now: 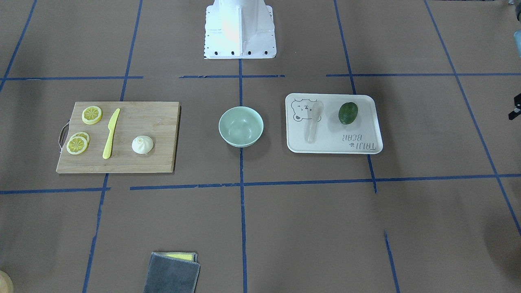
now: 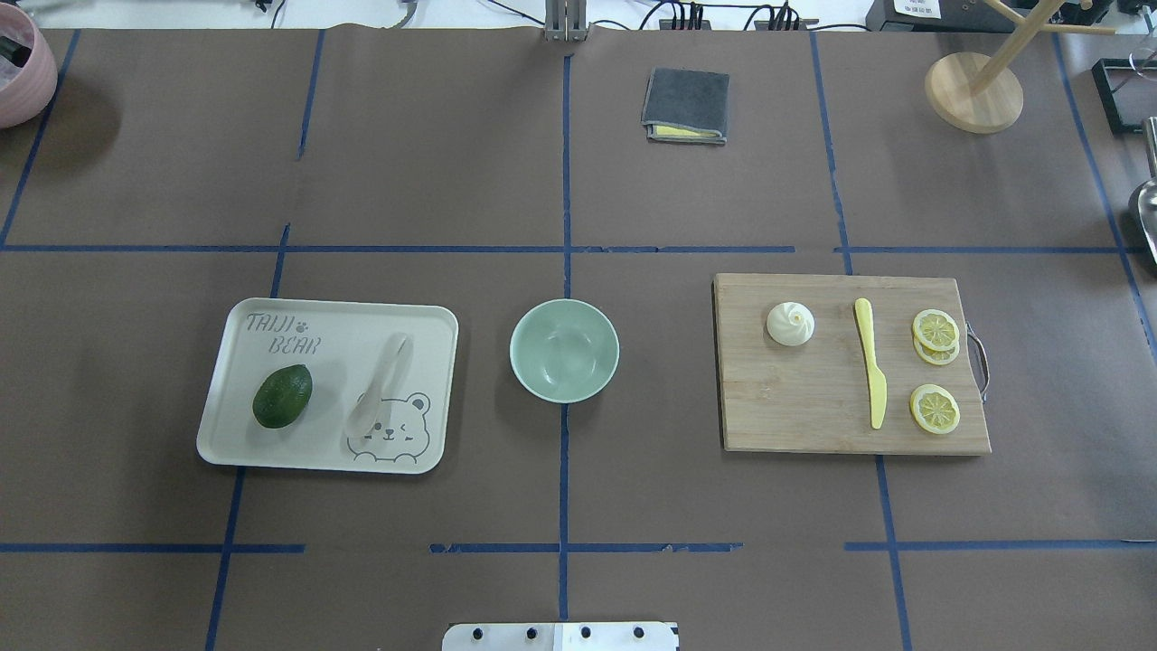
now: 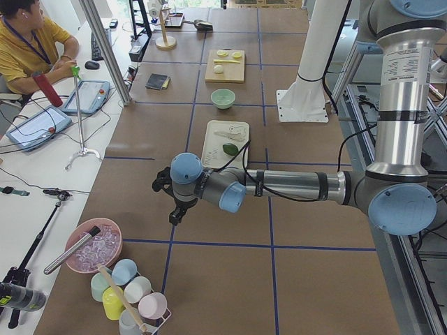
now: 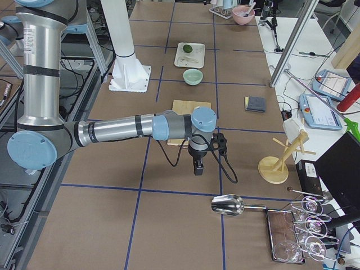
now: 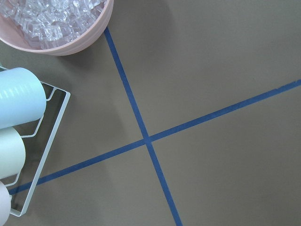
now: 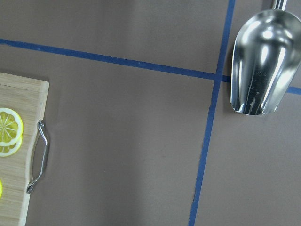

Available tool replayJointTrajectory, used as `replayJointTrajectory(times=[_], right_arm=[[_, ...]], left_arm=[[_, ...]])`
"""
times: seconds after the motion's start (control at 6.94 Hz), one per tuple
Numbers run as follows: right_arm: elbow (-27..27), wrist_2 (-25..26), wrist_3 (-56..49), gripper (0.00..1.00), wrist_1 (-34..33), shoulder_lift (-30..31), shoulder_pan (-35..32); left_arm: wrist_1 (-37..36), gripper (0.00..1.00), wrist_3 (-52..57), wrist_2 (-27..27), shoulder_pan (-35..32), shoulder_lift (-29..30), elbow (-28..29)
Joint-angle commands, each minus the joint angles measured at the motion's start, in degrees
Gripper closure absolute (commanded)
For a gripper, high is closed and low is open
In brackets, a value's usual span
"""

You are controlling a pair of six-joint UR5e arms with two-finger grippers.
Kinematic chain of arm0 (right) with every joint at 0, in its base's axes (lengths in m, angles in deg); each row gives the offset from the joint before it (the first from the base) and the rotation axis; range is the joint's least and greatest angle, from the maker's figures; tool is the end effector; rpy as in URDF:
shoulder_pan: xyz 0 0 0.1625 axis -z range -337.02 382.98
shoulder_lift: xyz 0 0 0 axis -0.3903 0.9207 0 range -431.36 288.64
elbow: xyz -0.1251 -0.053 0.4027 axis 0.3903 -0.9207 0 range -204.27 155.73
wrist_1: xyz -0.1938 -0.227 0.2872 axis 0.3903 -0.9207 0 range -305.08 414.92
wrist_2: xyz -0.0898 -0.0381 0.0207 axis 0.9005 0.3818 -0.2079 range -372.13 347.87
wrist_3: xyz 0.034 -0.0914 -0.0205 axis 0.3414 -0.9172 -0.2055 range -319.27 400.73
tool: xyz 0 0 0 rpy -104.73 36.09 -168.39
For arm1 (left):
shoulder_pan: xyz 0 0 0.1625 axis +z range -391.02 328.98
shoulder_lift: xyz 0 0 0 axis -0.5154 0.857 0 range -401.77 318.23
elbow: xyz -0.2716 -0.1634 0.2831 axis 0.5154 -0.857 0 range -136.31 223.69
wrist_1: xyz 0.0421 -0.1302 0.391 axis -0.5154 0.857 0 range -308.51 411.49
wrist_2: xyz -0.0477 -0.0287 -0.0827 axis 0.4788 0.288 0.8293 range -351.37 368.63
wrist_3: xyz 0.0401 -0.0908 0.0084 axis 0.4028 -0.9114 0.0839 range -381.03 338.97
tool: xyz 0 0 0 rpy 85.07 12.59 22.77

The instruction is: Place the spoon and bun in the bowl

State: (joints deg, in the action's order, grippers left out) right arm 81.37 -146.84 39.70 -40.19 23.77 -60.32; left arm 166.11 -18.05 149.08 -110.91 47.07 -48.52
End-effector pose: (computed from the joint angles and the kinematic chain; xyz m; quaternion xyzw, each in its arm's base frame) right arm 0.0099 -0.4579 0.5753 0.0248 -0.3816 -0.0802 0.9205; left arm 0.0323 -0.5031 0.5943 0.1748 0.4272 0.1946 0.8655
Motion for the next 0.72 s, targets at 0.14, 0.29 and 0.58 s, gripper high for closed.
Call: replayJointTrajectory(times=[0.14,0.29,0.58], right_arm=[[1.67,-2.39,0.15,0.00,0.27,0.50,1.82],[1.76,-2.57,0.23,0.00,0.27,0.50,1.91],[1.59,-2.93,0.76,0.00,2.37,0.59,2.26]], left_arm=[[9.04,0.00,-32.50,-3.79,19.18,9.79,-4.91],[8.61,0.00,-36.69,-15.18,28.46,13.60,-4.65],[6.52,0.02,-40.14,-20.47,33.82,18.18,-3.59]])
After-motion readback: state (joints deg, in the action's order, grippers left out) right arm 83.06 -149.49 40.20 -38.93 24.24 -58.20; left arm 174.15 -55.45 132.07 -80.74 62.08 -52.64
